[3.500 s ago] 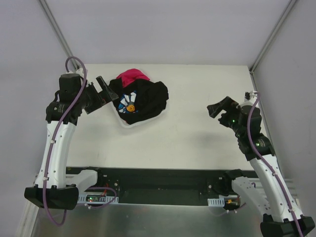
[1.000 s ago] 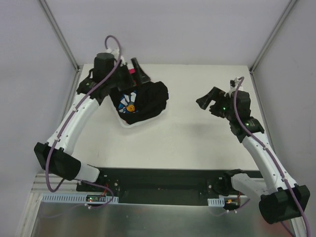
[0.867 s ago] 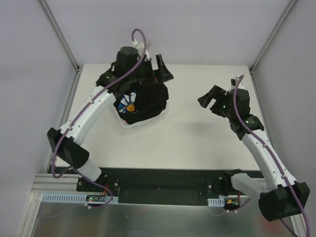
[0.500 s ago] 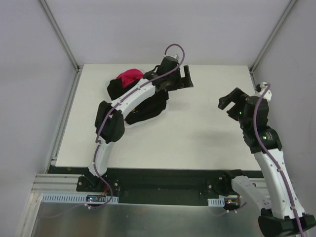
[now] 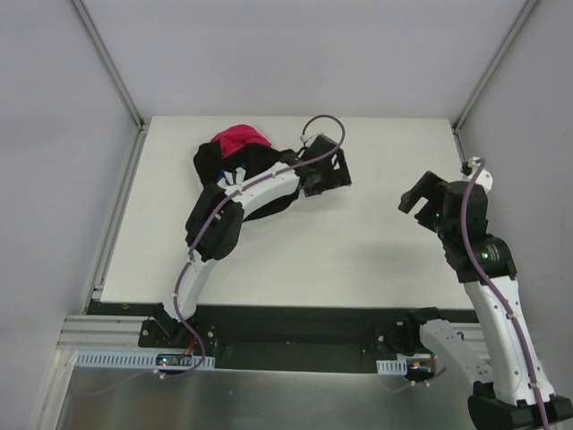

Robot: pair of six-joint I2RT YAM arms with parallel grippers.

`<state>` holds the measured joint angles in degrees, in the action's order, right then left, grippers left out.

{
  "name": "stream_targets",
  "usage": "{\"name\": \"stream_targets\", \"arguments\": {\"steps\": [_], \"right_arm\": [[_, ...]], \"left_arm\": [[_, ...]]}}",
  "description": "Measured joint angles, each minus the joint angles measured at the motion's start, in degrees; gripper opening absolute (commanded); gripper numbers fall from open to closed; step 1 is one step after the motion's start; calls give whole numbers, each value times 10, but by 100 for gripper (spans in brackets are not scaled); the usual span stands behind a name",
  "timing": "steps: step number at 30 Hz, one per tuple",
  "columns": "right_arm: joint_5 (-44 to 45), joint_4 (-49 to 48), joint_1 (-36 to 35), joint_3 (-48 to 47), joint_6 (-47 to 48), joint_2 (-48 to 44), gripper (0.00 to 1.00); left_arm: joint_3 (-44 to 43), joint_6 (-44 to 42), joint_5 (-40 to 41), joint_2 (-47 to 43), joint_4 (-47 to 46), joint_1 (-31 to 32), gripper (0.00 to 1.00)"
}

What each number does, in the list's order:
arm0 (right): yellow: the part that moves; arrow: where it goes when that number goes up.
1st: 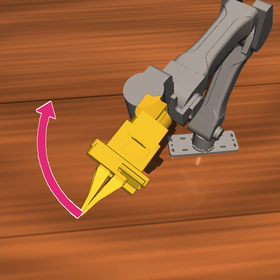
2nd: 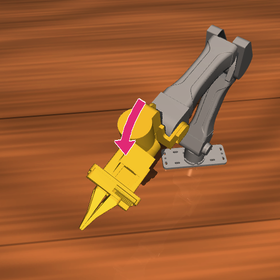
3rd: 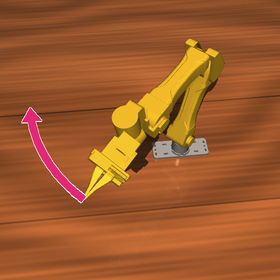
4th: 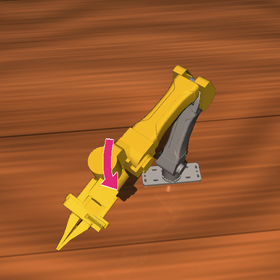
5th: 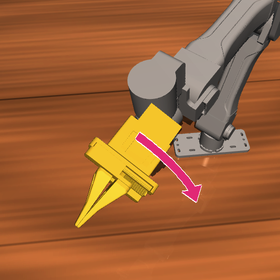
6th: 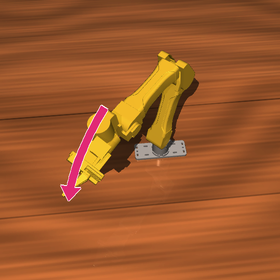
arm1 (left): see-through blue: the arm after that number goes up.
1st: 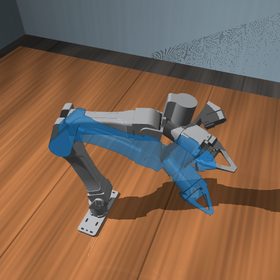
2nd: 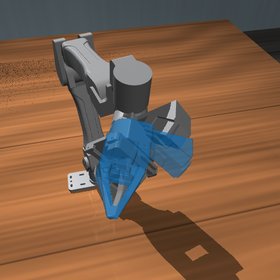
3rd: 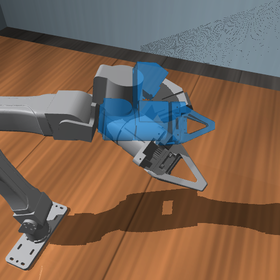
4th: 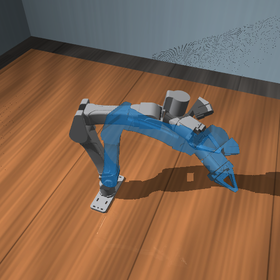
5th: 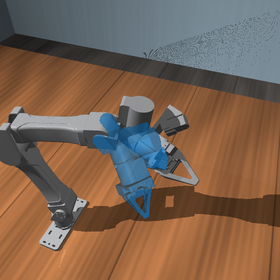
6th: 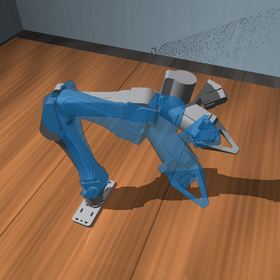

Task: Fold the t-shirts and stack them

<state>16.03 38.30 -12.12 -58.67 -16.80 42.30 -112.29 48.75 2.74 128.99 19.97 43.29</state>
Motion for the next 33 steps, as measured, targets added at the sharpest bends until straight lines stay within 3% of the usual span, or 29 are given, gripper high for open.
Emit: {"name": "stream_targets", "arguments": {"steps": [11,16,25,33], "right_arm": [[-37,0,0,-21,34,61,96],[-47,-7,0,-20,31,62,96],[-48,-25,0,-4,19,60,96],[-44,-29,0,0,5,50,96]], "left_arm": [[152,2,43,-57,-3,-22,96],[163,-26,46,-90,-1,-72,96],[177,-154,17,-120,-2,-152,95],[254,-239,0,-162,10,-186,97]]}}
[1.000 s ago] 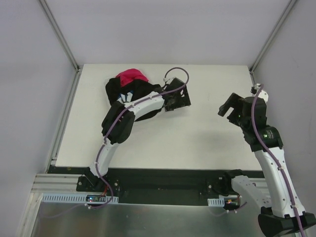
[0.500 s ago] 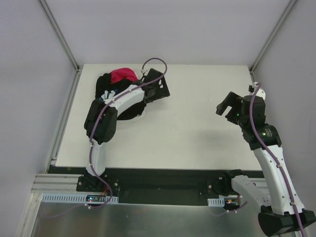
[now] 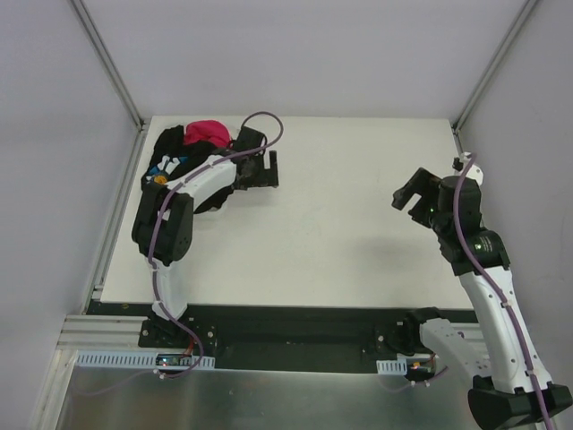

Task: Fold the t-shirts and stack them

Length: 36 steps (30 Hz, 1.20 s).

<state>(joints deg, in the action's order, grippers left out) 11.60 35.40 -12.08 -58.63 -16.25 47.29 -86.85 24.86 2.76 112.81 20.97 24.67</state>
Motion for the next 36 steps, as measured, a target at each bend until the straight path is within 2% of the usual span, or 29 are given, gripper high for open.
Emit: {"name": "stream_targets", "arguments": {"steps": [4,11,20,27,36], "right_arm": [[1,-1,0,7,-5,-4,96],[6,-1,0,15,-10,-15,96],[6,0,0,15,-20,-19,96],[10,0,0,15,-32,-16,96],[12,5,0,10,-33,11,96]], "left_arm": [[31,-51,-21,-28,21,-35,97],[9,-109,-49,-21,58,-89,97],[-130,-127,-73,72,83,-158,98],[-254,-140,-78,162,91,-178,98],[-284,-150,-118,168,100,-183,98]]}}
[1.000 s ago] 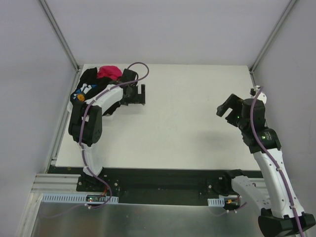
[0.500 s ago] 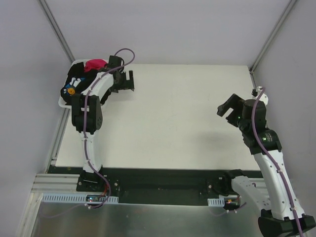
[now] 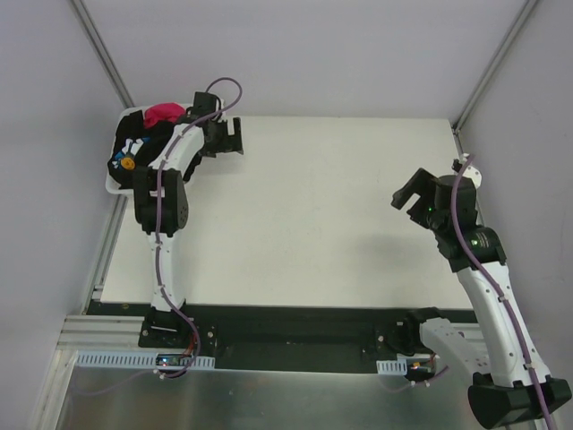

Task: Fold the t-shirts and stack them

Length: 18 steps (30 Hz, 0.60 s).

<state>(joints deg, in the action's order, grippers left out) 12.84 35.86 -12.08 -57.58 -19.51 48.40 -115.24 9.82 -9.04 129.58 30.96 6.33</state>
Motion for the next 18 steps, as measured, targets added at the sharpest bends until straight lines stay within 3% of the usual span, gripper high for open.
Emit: {"name": "stream_targets", "arguments": {"steps": [5,12,18], "right_arm": [[1,0,0,-5,8,-1,96],[-15,-23,0,-6,25,-6,96],[-58,-70,0,-2,31,9,96]], "left_arm": [[66,17,-3,-89,5,12,98],[215,66,31,-357,10,70,99],[332,124,71,-541,35,58,99]]}}
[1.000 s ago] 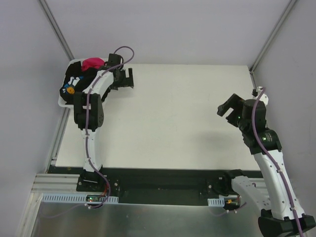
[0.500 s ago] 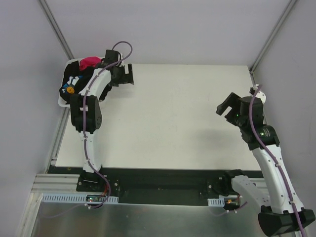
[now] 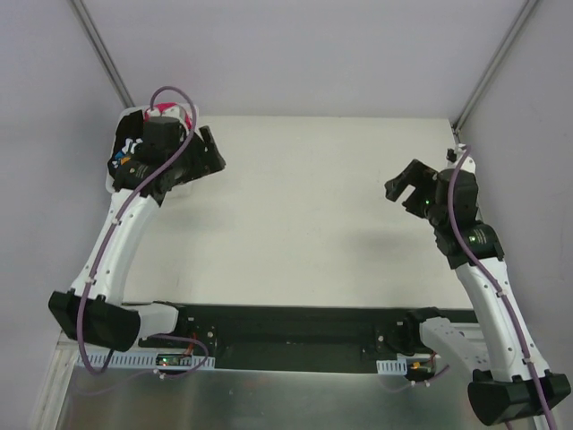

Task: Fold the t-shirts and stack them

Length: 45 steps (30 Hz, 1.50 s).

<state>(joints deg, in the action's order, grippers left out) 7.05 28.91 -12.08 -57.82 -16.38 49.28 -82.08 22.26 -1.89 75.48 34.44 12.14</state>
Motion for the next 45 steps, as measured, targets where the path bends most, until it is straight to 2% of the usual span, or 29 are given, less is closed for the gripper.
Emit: {"name": "stream_targets", "arguments": {"steps": [3,7,17,25,32,41,45], "right_arm": [[-16,-20,0,3,4,7,96],[-33,-37,0,17,4,4,96],[-47,-47,0,119,-17,-69,96],[-33,-47,0,125,-24,-77,96],[-23,-44,0,109,-15,-40,96],[-6,-42,0,70,-5,12,96],[-5,-43,0,43,-4,50,96]], "left_arm": [[63,57,25,-65,26,-24,99],[131,116,42,-111,48,-67,99],[161,182,35,-12,42,-196,98],[148,150,-15,103,-29,-221,98],[87,109,-26,191,-90,-220,97],[4,64,-41,282,-112,-236,95],[-12,47,-67,291,-95,-242,94]]}}
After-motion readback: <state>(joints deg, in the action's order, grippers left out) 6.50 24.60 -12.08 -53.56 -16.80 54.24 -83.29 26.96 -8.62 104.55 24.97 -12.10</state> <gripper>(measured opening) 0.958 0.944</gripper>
